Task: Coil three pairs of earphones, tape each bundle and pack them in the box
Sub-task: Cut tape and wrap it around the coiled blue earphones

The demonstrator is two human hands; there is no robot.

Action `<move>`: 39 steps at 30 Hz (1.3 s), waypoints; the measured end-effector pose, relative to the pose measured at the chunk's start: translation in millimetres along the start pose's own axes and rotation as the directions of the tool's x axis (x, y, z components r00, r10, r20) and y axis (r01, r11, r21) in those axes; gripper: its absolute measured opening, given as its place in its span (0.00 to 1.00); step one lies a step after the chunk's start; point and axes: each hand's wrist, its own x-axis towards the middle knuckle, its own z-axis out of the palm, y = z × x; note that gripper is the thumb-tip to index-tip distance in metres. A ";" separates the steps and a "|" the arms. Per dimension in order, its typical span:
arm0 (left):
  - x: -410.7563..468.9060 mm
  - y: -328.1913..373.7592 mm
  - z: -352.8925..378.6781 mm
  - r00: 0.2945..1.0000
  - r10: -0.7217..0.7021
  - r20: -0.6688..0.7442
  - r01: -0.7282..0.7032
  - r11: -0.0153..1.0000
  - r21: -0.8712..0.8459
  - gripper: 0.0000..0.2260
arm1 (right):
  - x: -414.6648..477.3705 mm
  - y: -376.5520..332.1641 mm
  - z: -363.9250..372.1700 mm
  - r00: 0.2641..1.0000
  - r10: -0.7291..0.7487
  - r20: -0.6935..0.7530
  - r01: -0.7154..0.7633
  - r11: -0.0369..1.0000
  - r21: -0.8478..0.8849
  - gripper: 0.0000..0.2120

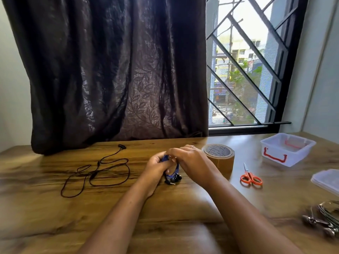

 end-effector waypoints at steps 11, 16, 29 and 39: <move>-3.2 0.1 1.8 0.998 -0.009 -0.058 0.005 0.998 -0.065 0.14 | 1.0 0.1 -3.4 0.997 0.072 0.021 -0.075 0.982 0.176 0.17; -5.8 3.4 0.0 0.995 0.064 -0.079 -0.065 0.998 -0.014 0.12 | 1.3 6.2 2.3 0.991 0.137 0.001 -0.133 0.958 0.254 0.18; -12.2 5.6 4.8 0.988 0.155 -0.024 -0.150 0.978 0.148 0.12 | -2.8 6.1 -2.1 0.979 0.159 0.132 -0.191 0.936 0.295 0.18; -4.3 -2.9 4.4 0.942 0.333 -0.051 -0.265 0.825 0.499 0.11 | -3.8 1.2 -0.5 0.992 0.121 -0.030 -0.118 0.990 0.079 0.11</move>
